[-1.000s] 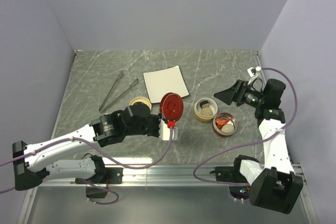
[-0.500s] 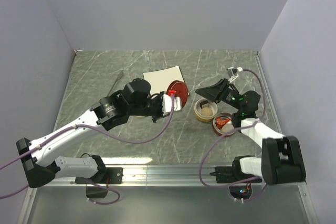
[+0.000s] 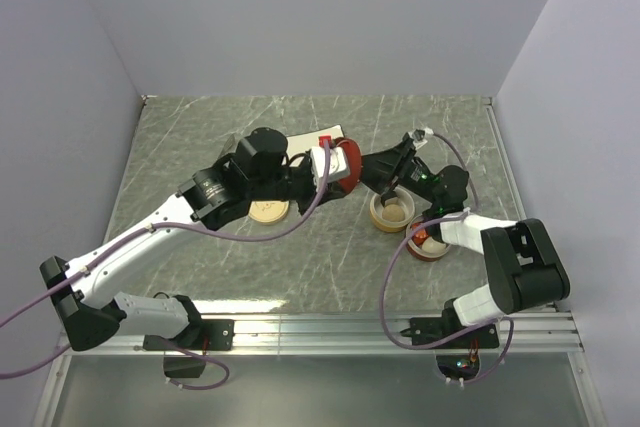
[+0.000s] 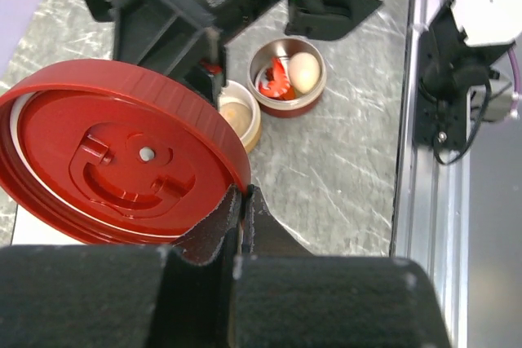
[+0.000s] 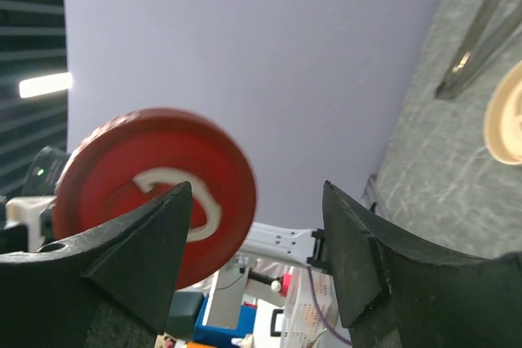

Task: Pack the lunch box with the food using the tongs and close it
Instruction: Pass the lid of the lunch box from the left arm to the right

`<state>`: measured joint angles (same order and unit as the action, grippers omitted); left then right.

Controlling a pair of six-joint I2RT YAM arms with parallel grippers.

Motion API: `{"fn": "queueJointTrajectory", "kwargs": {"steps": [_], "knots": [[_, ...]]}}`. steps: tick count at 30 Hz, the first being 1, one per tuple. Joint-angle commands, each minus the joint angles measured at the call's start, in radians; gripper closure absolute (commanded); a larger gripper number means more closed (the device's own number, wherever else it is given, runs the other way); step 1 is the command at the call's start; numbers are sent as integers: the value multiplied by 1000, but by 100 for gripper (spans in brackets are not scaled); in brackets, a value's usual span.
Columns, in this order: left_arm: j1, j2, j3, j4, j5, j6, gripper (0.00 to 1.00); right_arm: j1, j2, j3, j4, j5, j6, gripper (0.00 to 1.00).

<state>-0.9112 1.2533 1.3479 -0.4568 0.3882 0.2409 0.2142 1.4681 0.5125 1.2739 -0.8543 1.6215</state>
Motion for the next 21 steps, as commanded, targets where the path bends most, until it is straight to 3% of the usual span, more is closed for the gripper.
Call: {"fn": "queueJointTrajectory", "kwargs": {"steps": [1,14,21], "knots": [[24,0,54,63,32,-64,100,16,-48,47,492,35,69,28],[66,0,83,78,47,-106,100,119,54,156,493,46,176,27],[75,8,80,90,60,-120,100,139,63,182,495,51,202,34]]}}
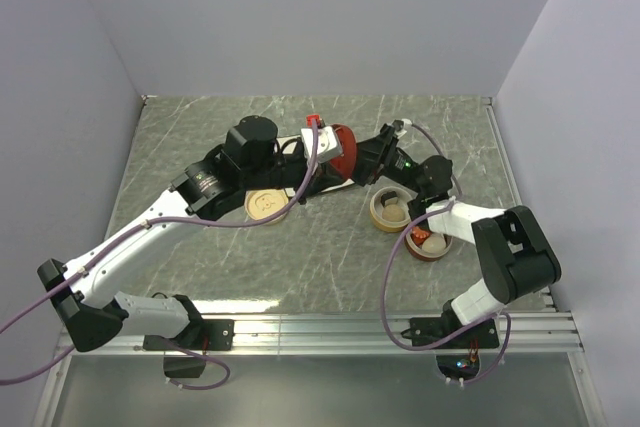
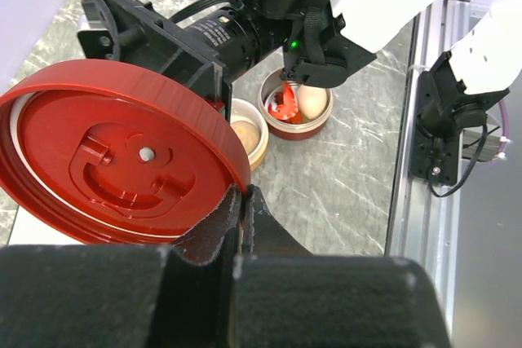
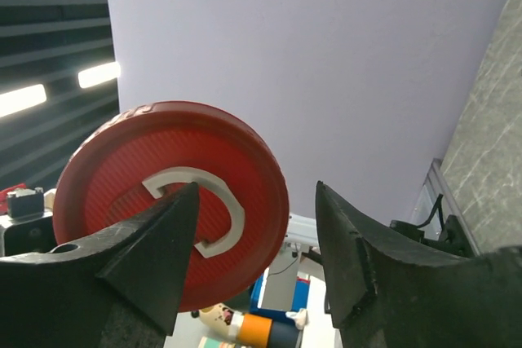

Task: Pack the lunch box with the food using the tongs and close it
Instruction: Pass the lid of the lunch box from the left arm to the right

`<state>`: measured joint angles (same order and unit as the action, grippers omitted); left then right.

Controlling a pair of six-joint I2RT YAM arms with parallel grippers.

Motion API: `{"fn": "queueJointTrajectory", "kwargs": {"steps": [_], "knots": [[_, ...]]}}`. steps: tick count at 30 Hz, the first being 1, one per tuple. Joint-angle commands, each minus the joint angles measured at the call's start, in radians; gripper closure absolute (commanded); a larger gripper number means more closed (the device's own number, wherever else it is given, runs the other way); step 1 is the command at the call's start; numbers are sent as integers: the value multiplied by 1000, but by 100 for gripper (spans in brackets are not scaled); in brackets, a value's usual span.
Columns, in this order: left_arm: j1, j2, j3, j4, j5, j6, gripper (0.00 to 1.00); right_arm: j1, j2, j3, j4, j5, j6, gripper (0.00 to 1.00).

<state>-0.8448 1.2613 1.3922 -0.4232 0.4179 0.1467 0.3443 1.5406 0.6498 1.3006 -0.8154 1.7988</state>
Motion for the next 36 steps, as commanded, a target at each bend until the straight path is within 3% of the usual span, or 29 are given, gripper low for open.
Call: {"fn": "queueJointTrajectory", "kwargs": {"steps": [1,6,12,18,23,26,28,33,34,36], "knots": [[13,0,33,63,32,-30,100,7,-14,45,468,12,28,35],[26,16,57,28,30,-26,100,-1,-23,39,465,15,14,36],[50,128,266,-300,21,71,100,-70,-62,33,450,-18,-130,36],[134,203,415,-454,82,24,100,-77,-200,42,139,-42,-626,29],[245,216,462,-443,281,-50,100,-90,-188,92,-42,-134,-938,28],[282,202,444,-407,370,-93,100,-85,-195,132,-333,-153,-1137,29],[308,190,432,-387,419,-110,100,-76,-212,157,-432,-151,-1213,31],[335,184,407,-341,484,-122,100,-53,-221,168,-307,-200,-980,32],[340,185,415,-342,486,-119,100,-47,-197,168,-266,-197,-835,30],[340,187,419,-338,473,-119,100,-39,-125,159,-34,-183,-640,30]]}}
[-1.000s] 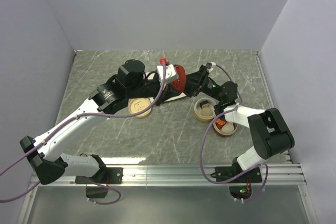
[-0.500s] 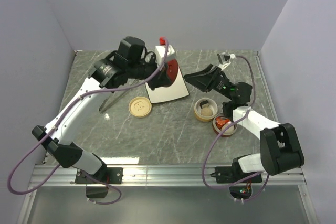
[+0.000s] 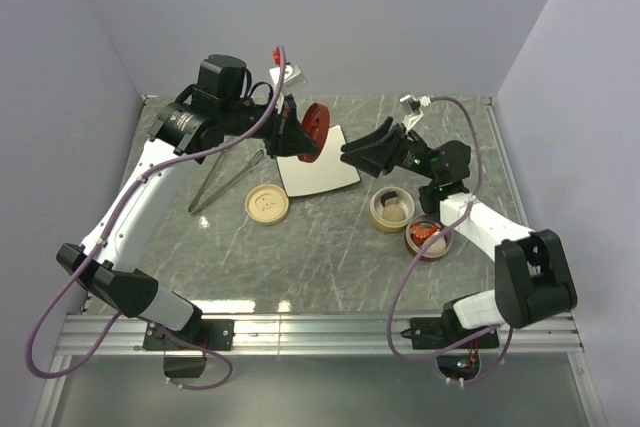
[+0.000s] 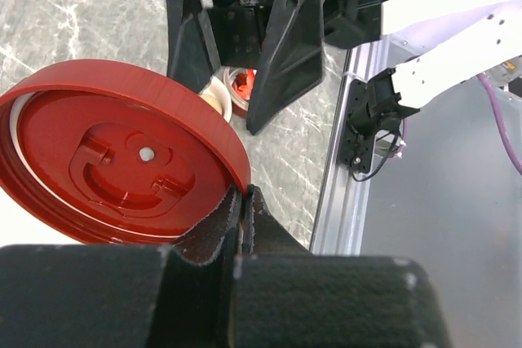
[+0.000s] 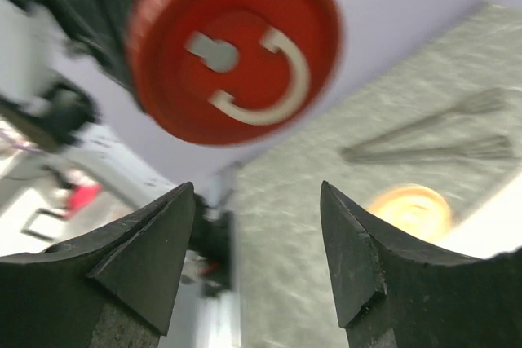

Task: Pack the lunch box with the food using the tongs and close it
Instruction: Pass the lid of the lunch box from the left arm to the right

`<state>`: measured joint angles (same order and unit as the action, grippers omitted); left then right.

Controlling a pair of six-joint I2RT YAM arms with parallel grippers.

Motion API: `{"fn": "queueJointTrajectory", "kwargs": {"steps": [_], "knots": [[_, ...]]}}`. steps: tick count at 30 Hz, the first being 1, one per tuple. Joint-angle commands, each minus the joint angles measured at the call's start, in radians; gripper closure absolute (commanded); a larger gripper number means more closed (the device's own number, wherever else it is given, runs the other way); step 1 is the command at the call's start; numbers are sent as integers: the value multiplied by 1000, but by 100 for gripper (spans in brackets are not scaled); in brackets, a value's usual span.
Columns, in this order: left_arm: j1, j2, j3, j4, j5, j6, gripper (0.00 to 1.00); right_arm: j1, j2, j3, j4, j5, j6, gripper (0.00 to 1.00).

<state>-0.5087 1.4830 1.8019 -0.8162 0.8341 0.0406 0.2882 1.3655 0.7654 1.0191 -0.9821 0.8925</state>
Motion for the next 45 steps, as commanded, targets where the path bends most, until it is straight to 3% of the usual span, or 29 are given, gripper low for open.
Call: {"fn": "queueJointTrajectory", "kwargs": {"steps": [1,2,4,14,20,36,45], "knots": [[4,-36,14,54,48,-13,100,20,82,46,324,6,465,29],[4,-38,16,57,42,-13,100,29,114,49,451,25,553,28],[4,-36,22,48,16,-8,100,35,174,51,518,92,705,28],[10,-61,7,69,29,-24,100,114,332,127,745,275,993,35],[75,-63,-41,159,111,-149,100,160,391,192,748,280,1008,38],[128,-78,-124,229,151,-212,100,197,458,293,748,281,1063,42],[190,-79,-190,302,177,-280,100,201,422,276,750,281,1083,53]]}}
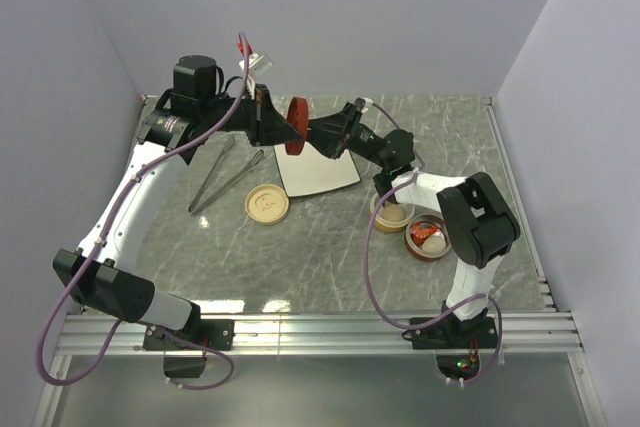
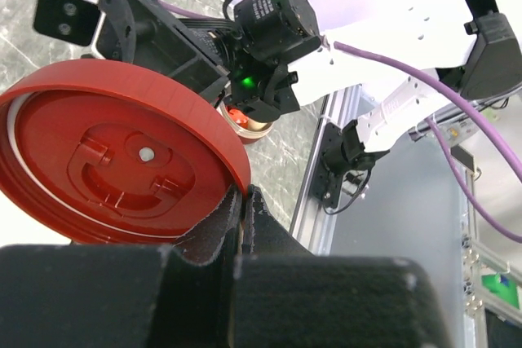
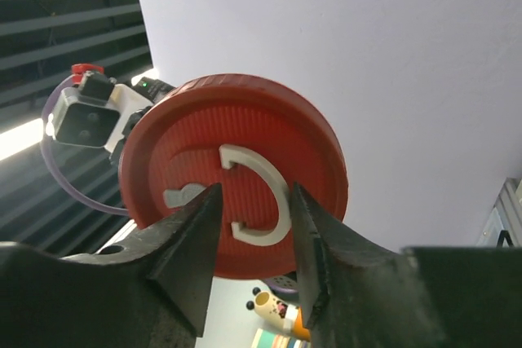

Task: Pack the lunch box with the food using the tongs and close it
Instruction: Pass the lid of the lunch box from the left arm to the right

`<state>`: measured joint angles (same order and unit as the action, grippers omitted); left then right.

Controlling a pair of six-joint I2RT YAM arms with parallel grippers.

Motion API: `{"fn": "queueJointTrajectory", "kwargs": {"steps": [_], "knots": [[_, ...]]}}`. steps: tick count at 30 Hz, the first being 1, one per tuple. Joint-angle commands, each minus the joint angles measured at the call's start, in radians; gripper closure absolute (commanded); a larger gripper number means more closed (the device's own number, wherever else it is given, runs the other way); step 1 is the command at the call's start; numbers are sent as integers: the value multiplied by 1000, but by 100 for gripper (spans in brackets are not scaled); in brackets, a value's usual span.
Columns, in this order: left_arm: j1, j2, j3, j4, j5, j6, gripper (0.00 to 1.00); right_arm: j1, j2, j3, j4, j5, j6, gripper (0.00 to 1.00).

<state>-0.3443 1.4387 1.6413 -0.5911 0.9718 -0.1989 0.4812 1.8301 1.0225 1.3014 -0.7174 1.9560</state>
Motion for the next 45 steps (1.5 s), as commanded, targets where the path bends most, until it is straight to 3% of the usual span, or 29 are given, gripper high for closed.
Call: {"fn": "queueJointTrajectory", "kwargs": {"steps": [1,8,18,35,38,39,41,42,45], "knots": [[28,-37,-35,82,41,-43,100,8,-45,18,467,18,20,55],[53,-49,-69,99,54,-57,100,7,-52,34,467,18,26,62],[56,-58,-87,114,68,-68,100,22,-35,39,464,-14,17,81],[54,-110,-159,212,110,-129,100,43,-11,53,424,-47,-2,85],[54,-116,-166,217,113,-134,100,43,-21,60,414,-57,-17,88],[54,-123,-178,221,111,-140,100,43,-28,60,414,-57,-19,97],[56,-135,-187,226,93,-151,94,40,-51,62,404,-63,-31,100],[56,-139,-192,217,81,-152,81,37,-63,59,397,-85,-43,100],[57,-153,-196,189,41,-139,61,13,-136,30,322,-132,-120,100]]}}
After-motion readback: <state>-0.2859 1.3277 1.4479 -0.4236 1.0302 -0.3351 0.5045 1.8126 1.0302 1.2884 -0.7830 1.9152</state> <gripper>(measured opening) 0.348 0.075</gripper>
